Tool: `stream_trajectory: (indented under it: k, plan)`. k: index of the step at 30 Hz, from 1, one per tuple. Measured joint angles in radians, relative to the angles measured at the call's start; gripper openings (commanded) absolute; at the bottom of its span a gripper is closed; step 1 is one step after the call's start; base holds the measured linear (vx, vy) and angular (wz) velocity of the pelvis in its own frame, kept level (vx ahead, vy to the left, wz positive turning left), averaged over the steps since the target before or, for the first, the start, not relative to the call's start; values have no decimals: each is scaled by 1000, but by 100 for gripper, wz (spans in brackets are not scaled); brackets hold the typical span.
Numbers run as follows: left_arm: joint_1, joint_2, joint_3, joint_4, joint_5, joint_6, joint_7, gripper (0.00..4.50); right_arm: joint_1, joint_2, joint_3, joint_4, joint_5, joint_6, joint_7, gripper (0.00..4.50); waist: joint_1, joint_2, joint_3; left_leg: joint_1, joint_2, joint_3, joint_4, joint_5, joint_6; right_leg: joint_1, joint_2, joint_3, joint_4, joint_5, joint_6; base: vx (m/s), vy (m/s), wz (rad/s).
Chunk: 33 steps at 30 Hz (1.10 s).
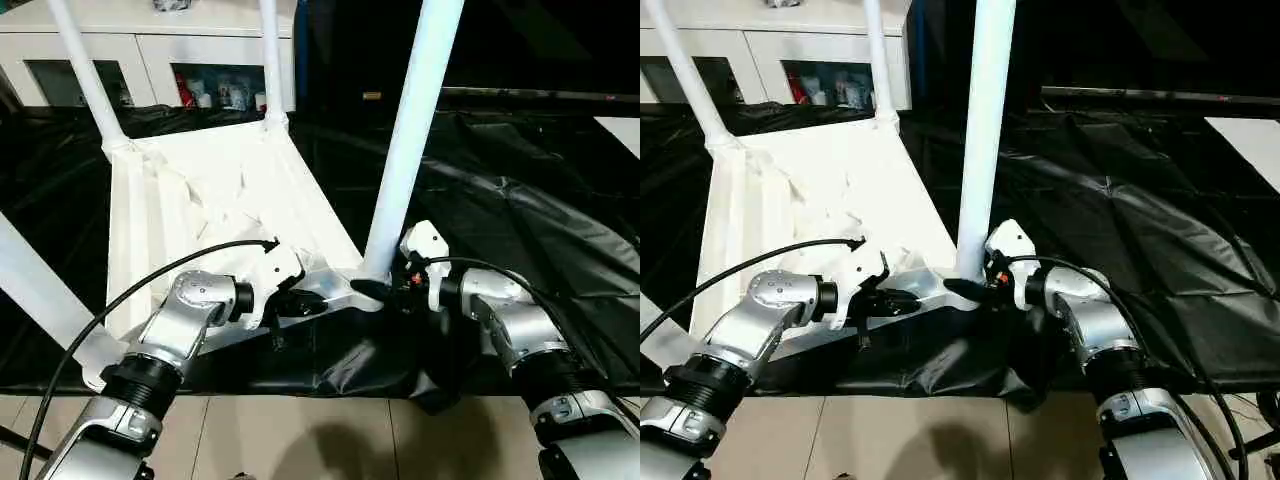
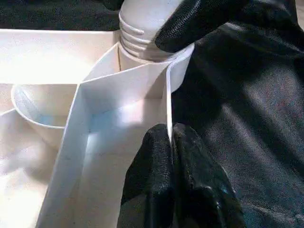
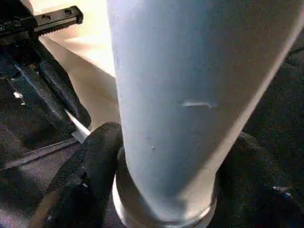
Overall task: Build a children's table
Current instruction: Rotate leg to tighten
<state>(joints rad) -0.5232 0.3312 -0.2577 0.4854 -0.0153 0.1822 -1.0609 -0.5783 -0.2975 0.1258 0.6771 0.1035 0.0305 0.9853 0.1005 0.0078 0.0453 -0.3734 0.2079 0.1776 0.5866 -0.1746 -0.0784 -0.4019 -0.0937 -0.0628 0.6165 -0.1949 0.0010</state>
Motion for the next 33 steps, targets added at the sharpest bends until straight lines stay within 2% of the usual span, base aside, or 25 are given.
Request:
stream_trajectory:
  k: [10, 17, 20, 23, 27, 29, 31, 33]
  plan:
    - [2, 0, 3, -5, 0, 9, 14, 0, -3, 10, 0, 6, -5, 0, -11, 259, -1, -2, -1, 1, 0, 0, 0, 0, 0, 0, 0, 0, 0, 0, 0, 0, 0, 0]
    - [-37, -85, 12, 72, 40, 15, 187, 0, 1, 107, -76, 53, -4, 24, -277, 259, -7, -3, -1, 7, -1, -1, -1, 0, -1, 8, 0, 0, -1, -1, 2, 0, 0, 0]
    - [-88, -161, 14, 153, 63, 18, 304, 0, -15, 188, -127, 77, -18, 50, -504, 259, -11, -3, -1, 8, -1, -2, -1, 0, -1, 10, 0, 0, -3, -2, 3, 0, 0, 0]
    - [-114, -209, 13, 197, 89, 19, 396, 0, -43, 235, -169, 105, -8, 74, -651, 259, -15, -3, -1, 9, -2, -3, -1, 0, -1, 12, 0, 0, -8, -2, 4, 0, 0, 0]
    - [-122, -217, 4, 211, 102, 8, 418, 0, -55, 242, -170, 120, -15, 65, -684, 259, -16, -3, -1, 8, -2, -4, -2, 0, -1, 12, 0, 0, -11, -2, 4, 0, 0, 0]
    - [-122, -214, 0, 212, 110, -5, 418, 0, -56, 244, -173, 127, -14, 50, -681, 312, -15, -3, -1, 8, -2, -4, -2, 0, 0, 12, 0, -1, -11, -2, 4, 0, 0, 0]
    - [-122, -209, -3, 211, 110, -12, 417, 0, -56, 244, -173, 132, -14, 38, -664, 315, -15, -3, -1, 8, -2, -4, -3, 0, -1, 12, 0, -1, -11, -1, 4, 0, 0, 0]
    - [-122, -188, -3, 211, 109, -28, 395, 0, -56, 237, -173, 132, -12, 26, -607, 340, -18, -3, -1, 8, -2, -4, -7, 0, -1, 10, 0, -1, -11, -1, 4, 0, 0, 0]
